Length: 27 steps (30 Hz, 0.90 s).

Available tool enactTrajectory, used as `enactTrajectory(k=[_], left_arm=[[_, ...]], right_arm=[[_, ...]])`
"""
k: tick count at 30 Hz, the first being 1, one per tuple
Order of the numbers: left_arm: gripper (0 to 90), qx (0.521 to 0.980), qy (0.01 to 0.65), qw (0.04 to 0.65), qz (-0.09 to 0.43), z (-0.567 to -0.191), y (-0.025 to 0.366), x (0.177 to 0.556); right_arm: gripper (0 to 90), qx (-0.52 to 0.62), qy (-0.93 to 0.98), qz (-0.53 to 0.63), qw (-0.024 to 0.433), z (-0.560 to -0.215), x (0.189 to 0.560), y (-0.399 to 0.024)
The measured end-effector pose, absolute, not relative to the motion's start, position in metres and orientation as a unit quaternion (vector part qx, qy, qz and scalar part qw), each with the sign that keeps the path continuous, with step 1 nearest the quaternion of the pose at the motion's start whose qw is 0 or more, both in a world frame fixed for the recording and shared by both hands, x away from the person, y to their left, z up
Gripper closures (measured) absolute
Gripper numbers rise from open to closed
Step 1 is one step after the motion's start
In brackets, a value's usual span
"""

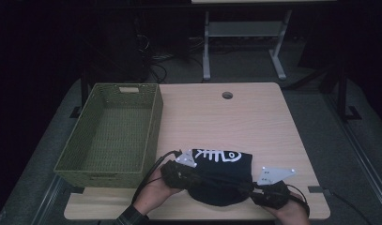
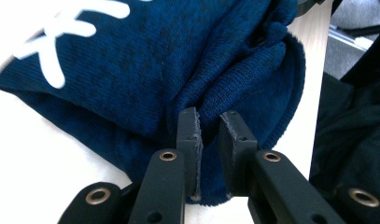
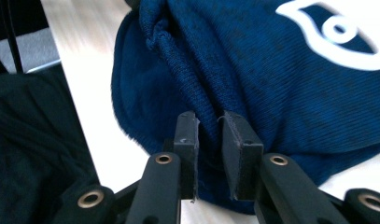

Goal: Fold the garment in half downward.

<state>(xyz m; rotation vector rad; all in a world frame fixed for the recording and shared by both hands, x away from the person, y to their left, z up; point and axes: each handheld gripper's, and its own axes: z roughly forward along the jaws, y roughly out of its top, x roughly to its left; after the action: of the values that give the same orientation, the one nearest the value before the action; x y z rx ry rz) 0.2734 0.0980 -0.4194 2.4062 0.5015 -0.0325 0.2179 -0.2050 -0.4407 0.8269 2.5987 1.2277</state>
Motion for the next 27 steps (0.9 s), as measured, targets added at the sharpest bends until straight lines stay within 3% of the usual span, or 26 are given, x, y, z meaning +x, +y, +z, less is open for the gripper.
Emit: enactTrajectory(k=[14,20,27], left_arm=[[79.9,0.935,0.187,0.300,-0.032,-0.440,0.093,0.264],[74.3,0.923,0.197,0.329,-0.040,-0.425,0.103,0.262],[70.4,0.906,0.206,0.369,-0.037,-0.399,0.118,0.262]], right_arm=[[76.0,0.274,0.879,0.386,0.059,-0.458,0.209,-0.196],[69.0,0.275,0.871,0.402,0.062,-0.449,0.207,-0.207],[71.3,0.290,0.855,0.422,0.085,-0.434,0.208,-0.229]])
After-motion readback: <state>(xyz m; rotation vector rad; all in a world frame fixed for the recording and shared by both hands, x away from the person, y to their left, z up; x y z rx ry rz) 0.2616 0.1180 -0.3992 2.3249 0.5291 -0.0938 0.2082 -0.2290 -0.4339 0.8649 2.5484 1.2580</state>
